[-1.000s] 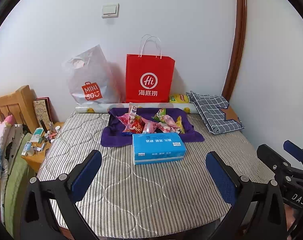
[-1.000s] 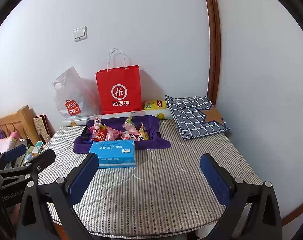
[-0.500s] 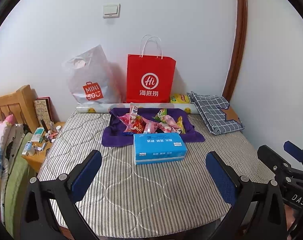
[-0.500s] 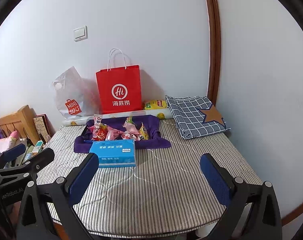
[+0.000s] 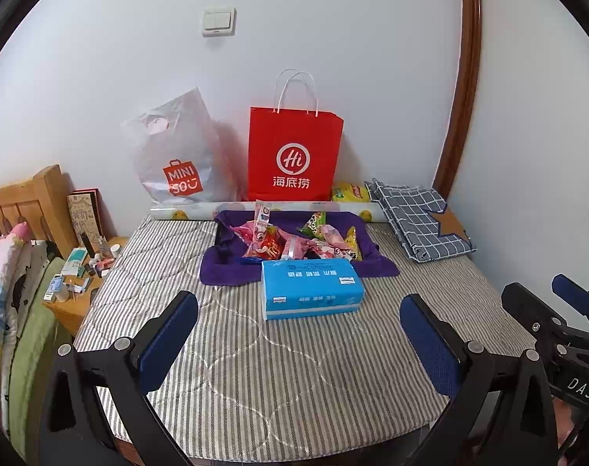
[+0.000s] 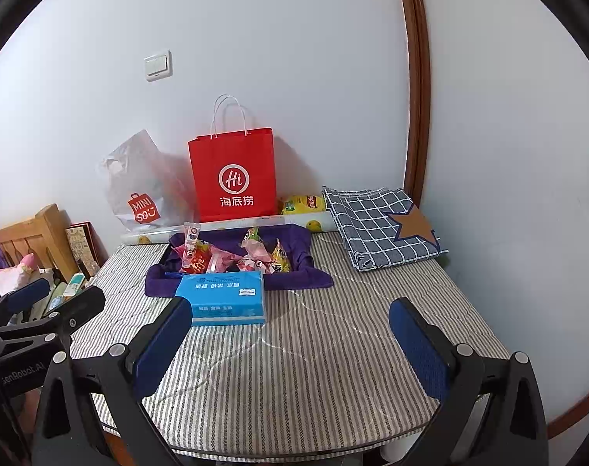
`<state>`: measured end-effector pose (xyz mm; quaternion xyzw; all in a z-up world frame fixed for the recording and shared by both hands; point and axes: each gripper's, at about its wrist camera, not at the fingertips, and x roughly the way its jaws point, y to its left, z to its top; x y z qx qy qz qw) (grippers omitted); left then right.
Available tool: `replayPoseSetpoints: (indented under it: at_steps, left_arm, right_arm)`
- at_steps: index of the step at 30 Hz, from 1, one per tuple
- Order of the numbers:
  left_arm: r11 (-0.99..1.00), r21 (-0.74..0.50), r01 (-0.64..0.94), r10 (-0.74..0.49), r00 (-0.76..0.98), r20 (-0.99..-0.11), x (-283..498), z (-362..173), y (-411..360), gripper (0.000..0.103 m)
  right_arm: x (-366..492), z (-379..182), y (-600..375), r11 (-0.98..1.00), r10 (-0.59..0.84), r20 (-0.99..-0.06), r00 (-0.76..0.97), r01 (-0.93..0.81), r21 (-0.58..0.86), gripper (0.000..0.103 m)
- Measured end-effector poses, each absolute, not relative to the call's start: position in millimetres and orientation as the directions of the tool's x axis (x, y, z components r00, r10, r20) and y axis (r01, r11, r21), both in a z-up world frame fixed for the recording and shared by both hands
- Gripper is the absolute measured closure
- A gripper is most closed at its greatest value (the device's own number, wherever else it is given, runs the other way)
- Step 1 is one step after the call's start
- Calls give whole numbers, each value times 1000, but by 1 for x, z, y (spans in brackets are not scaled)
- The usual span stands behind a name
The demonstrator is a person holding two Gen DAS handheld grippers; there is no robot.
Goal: Organize snacks
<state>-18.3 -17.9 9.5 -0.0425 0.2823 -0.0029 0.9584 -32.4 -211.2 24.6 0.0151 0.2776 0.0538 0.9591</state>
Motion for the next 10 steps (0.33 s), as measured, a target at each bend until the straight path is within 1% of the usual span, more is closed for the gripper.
replayPoseSetpoints:
  at_steps: [10]
  left_arm:
    - [996, -84, -23, -25, 845, -534, -19, 12, -14, 1]
  right_arm:
    - [-35, 28, -207, 993, 116, -526, 842, -102, 54, 0]
